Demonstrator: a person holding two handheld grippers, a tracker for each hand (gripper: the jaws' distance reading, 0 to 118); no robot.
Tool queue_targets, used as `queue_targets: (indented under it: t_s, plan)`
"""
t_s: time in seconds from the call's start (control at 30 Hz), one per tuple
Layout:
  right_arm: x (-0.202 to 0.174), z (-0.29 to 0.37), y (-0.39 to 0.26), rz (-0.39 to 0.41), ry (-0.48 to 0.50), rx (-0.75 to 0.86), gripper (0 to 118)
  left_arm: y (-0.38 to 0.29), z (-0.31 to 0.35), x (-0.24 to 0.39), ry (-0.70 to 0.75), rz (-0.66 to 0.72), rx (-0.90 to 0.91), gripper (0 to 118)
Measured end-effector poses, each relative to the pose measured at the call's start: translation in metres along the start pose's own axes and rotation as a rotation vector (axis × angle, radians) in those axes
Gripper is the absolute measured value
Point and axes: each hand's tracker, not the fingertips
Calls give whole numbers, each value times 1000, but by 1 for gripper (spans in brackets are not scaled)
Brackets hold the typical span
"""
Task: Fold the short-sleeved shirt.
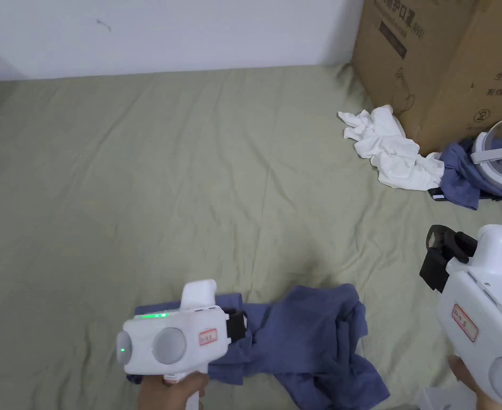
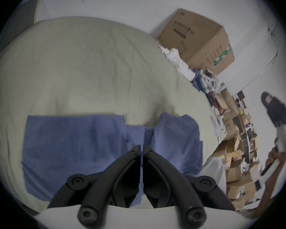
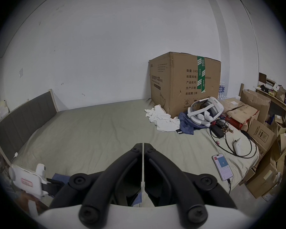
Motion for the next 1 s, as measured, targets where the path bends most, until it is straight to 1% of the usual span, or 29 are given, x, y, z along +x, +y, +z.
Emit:
queue_targets:
  t_s: [0.1,0.2,0.33,0.4,0.47,0.5,0.53,0.57,0.6,0.63,0.67,0.7,0.77,0.93,1.0]
  plan:
    - [-1,0,0,-12,7,-1,4,12,32,-13,-20,7,48,6]
    - [-7,-2,-1,-4,17,-2,4,24,64,-31,-17,22,88,6]
    - [-15,-4,-1,0,36,-5,4,31,93,-71,5,85,117,6]
    - [-19,-5,-2,5,43,-7,4,29,100,-93,55,125,119,6]
    - [-24,-6,-1,10,51,-11,4,27,103,-116,49,181,75,8]
    - [-26,-6,-2,14,54,-13,4,25,102,-128,37,215,46,17]
    - [-28,-7,-2,18,56,-14,4,23,101,-136,39,254,23,33]
    - [-30,-8,-2,21,59,-18,4,20,99,-144,40,289,3,68]
    - [-32,-9,-3,23,62,-21,4,18,96,-151,41,310,-21,87]
    - [-34,-10,-3,25,63,-23,4,14,94,-156,36,322,-16,91]
    - [-36,-12,-4,27,66,-27,4,11,92,-160,28,329,-15,92]
    - [-36,-13,-4,29,68,-30,4,9,89,-164,21,340,-24,95]
    - [-39,-15,-5,35,70,-35,4,6,78,-171,6,366,-62,109]
    - [-48,-16,-4,51,75,-46,4,0,55,-176,-62,378,-80,109]
    - [-48,-16,-4,54,76,-49,4,0,45,-174,-90,364,-88,107]
